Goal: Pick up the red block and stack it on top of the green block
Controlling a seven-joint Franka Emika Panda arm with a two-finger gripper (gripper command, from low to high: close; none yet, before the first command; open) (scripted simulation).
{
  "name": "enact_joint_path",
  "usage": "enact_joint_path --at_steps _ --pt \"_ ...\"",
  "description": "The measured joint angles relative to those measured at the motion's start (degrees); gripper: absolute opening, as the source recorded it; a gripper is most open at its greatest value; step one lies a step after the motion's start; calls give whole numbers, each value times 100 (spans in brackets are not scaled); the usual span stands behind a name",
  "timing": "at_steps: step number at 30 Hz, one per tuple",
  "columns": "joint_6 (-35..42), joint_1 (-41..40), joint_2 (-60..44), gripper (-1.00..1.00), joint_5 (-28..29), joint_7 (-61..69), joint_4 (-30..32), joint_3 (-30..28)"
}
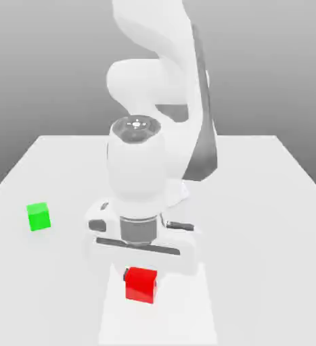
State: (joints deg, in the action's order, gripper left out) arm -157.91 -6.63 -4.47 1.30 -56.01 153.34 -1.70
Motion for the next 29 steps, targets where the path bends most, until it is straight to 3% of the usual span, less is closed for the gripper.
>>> enact_joint_path --at_steps 8,16,21,26,27,29 --pt "300 -1960 960 -100 748 -1660 604 -880" --pt "488 -3670 1796 -100 1068 -3074 1248 -1831" --pt "2 -3807 1400 -100 719 -3077 1349 -2132" --pt "-835 -3514 504 -100 -187 -2461 1337 -2199" --pt "-976 -3532 348 100 -408 -2308 1336 -2120" --pt "-976 -3492 348 100 -408 -2308 1336 -2119"
